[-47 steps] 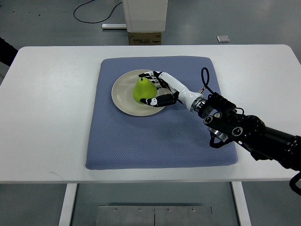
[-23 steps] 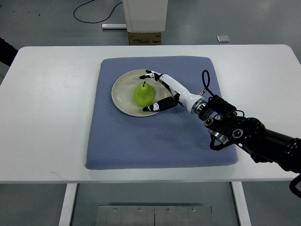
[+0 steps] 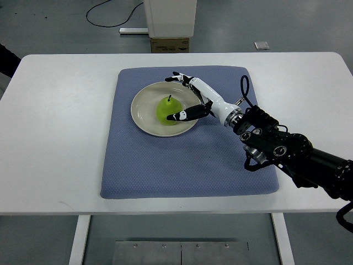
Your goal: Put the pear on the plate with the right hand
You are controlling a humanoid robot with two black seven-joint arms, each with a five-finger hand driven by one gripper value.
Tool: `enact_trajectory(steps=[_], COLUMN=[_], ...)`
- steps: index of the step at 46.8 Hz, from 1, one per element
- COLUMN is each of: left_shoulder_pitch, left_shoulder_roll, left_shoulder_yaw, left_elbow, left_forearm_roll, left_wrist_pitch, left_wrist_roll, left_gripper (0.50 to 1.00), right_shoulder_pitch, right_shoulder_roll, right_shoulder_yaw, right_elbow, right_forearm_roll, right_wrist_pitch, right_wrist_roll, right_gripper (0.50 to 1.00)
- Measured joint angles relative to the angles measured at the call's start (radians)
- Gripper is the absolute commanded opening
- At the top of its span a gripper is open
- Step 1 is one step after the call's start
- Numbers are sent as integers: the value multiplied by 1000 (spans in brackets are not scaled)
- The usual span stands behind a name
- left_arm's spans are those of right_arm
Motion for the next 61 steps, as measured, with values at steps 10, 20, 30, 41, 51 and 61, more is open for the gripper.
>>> enact_trajectory(steps=[10,20,30,41,51,61], left_shoulder_pitch=[0,0,0,0,0,0], left_shoulder_roll=[0,0,0,0,0,0], left_shoulder_yaw=[0,0,0,0,0,0], left_elbow=[0,0,0,0,0,0], left_forearm_roll=[0,0,0,0,0,0], left_wrist_pitch=[0,0,0,0,0,0], left_wrist_roll=[0,0,0,0,0,-1], left_gripper=[1000,1000,1000,1000,1000,1000], right_shoulder_pitch=[-7,-39,-73,-98,-125,-160], right_shoulder_roll=[-53,-109,-136,-141,-139,-135], right_shoulder_yaw=[15,75,174,325,508,695], right_elbow=[0,-1,-7,-12,-12,-11], right_forearm_roll=[9,34,82,168,204,218], right_wrist_pitch=[4,4,4,2,0,0], right_wrist_roll=[19,19,4,-81,-173,-283], right_gripper=[1000,1000,1000,1000,1000,1000])
